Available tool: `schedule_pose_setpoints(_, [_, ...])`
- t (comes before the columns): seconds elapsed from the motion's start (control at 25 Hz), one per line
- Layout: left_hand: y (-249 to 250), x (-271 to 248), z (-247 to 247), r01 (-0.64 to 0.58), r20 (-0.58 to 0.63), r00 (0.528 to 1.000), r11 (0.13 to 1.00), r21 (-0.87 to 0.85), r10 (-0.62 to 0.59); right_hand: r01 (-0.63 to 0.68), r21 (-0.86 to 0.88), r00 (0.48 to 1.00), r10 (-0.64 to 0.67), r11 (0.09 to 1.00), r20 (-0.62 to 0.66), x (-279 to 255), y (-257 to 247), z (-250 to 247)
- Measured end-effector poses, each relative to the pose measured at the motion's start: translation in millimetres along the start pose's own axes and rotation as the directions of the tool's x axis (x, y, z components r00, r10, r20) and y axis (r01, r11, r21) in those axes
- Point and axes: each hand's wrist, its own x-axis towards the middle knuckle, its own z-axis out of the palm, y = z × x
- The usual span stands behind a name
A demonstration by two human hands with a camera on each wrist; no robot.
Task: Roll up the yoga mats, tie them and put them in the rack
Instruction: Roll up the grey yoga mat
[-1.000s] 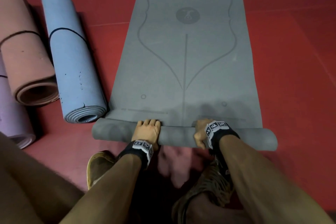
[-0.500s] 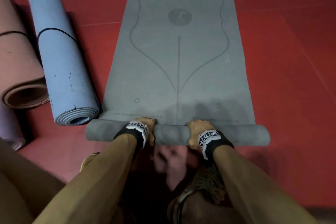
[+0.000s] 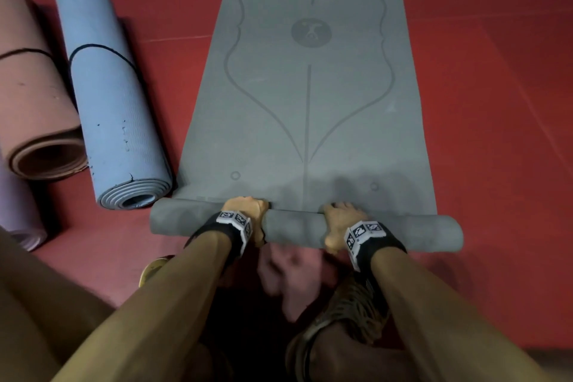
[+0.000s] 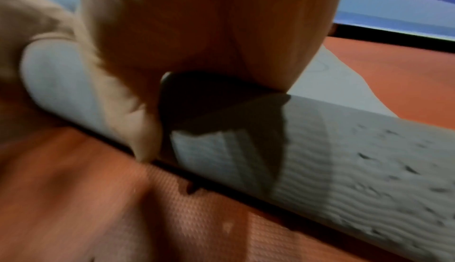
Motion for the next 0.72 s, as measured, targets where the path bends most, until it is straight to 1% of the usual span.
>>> schedule_pose_setpoints(0.04, [-3, 5, -4, 0.000, 0.065, 0.998, 0.999, -0.038, 0.002, 0.032, -0.047, 0.997, -0.035, 0.998, -0.070, -4, -1, 6])
schedule_pose_setpoints(0.12, [-9, 15, -8, -0.005, 0.202, 0.979, 0.992, -0.128, 0.031, 0.055, -0.109, 0.985, -0.072, 0.992, -0.156, -10, -5, 15])
schedule_pose_setpoints(0.16, [-11, 18, -9, 0.001, 0.246, 0.968, 0.987, -0.158, 0.038, 0.046, -0.120, 0.982, -0.067, 0.992, -0.174, -10, -7, 18])
schedule_pose_setpoints(0.2, [-11, 20, -10, 0.003, 0.261, 0.964, 0.984, -0.179, 0.045, 0.041, -0.115, 0.982, -0.061, 0.993, -0.180, -9, -8, 17])
schedule_pose_setpoints(0.28, [-12, 16, -6, 0.005, 0.228, 0.973, 0.976, -0.216, 0.045, 0.039, -0.087, 0.989, -0.051, 0.995, -0.140, -6, -10, 11])
schedule_pose_setpoints(0.32, [-10, 12, -1, -0.012, 0.170, 0.984, 0.980, -0.199, 0.047, 0.042, -0.074, 0.993, -0.050, 0.996, -0.107, -4, -10, 5])
schedule_pose_setpoints(0.4, [-11, 0, 12, -0.077, -0.010, 0.997, 0.993, -0.089, 0.077, 0.020, -0.039, 1.000, -0.021, 0.999, -0.008, 1, -12, -9])
schedule_pose_setpoints(0.44, [-10, -7, 18, -0.108, -0.099, 0.990, 0.994, -0.032, 0.104, -0.002, -0.020, 0.999, 0.003, 1.000, 0.051, 3, -13, -15])
schedule_pose_setpoints(0.48, [-9, -12, 23, -0.124, -0.158, 0.979, 0.992, 0.025, 0.127, -0.017, -0.007, 0.995, 0.018, 1.000, 0.101, 6, -14, -19])
schedule_pose_setpoints(0.52, [-7, -16, 26, -0.125, -0.181, 0.974, 0.990, 0.070, 0.136, -0.026, 0.001, 0.990, 0.026, 1.000, 0.139, 9, -14, -22])
schedule_pose_setpoints(0.6, [-4, -20, 26, -0.100, -0.171, 0.978, 0.989, 0.111, 0.118, -0.045, 0.015, 0.982, 0.041, 0.999, 0.186, 12, -15, -20])
schedule_pose_setpoints(0.64, [-3, -18, 24, -0.087, -0.156, 0.982, 0.991, 0.102, 0.103, -0.050, 0.020, 0.982, 0.045, 0.999, 0.182, 14, -14, -17])
schedule_pose_setpoints(0.72, [-1, -13, 15, -0.066, -0.102, 0.992, 0.997, 0.045, 0.070, -0.057, 0.008, 0.990, 0.056, 0.998, 0.131, 12, -12, -9])
